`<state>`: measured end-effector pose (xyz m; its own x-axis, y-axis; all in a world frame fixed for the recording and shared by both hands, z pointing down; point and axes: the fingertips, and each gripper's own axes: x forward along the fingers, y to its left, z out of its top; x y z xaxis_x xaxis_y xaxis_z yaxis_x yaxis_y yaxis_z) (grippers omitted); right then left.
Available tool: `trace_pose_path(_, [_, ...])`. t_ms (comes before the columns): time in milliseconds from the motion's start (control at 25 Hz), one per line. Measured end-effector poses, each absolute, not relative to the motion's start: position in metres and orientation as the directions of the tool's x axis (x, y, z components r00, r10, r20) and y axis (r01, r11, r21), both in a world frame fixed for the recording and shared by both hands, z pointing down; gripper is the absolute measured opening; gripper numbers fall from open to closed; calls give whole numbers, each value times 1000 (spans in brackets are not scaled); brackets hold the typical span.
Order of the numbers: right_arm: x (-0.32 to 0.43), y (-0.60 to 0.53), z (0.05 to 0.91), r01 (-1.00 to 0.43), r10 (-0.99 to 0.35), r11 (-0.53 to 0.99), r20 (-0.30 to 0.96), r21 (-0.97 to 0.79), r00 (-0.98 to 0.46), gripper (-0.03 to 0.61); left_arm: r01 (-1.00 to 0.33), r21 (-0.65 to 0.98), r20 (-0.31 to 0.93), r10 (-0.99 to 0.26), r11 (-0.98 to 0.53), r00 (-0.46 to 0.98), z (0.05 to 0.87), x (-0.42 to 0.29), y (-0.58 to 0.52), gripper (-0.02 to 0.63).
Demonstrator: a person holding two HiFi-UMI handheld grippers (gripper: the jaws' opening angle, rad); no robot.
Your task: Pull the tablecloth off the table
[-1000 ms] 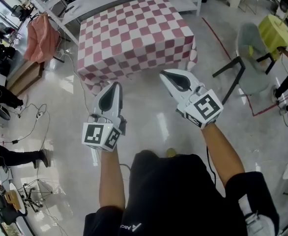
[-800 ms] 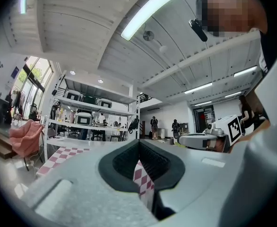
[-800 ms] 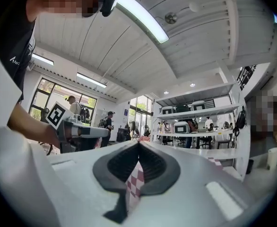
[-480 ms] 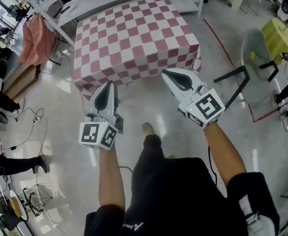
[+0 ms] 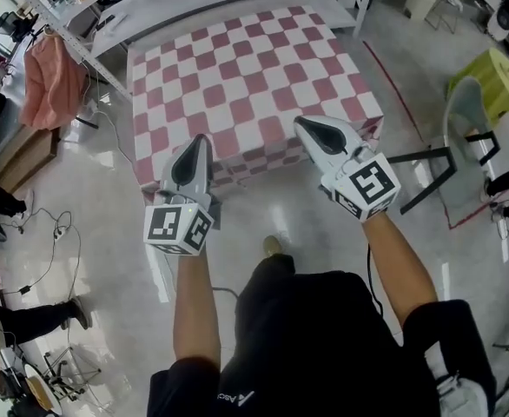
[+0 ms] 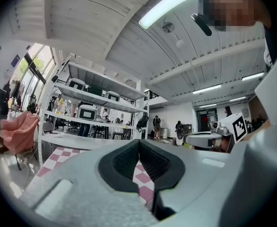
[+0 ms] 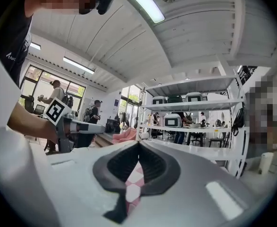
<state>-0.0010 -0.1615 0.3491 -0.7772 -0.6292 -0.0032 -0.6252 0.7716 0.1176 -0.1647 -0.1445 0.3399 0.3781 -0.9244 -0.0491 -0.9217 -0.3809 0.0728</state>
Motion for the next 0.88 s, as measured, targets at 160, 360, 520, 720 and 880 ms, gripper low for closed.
trace_pose_path(160, [-21, -210, 355, -672, -677, 734, 32, 98, -735, 0, -923, 103, -18, -928, -372, 372, 351, -200, -192, 12])
trace_pose_path(360, [-22, -270, 373, -718, -722, 691, 112, 78, -683, 0, -925, 164, 48, -934, -341, 353, 368, -225, -245, 14])
trace_pose_path(520, [-15, -304, 401, -731, -727, 680, 185, 57, -662, 72, -933, 183, 123, -934, -311, 336, 392, -229, -274, 95])
trace_pose_path(720, [-9, -355, 449, -748, -719, 663, 305, 30, -625, 151, -954, 176, 275, -918, -244, 285, 433, -240, -311, 184])
trace_pose_path(880, [-6, -383, 488, -767, -702, 642, 405, 6, -585, 222, -978, 134, 407, -891, -158, 199, 467, -260, -326, 218])
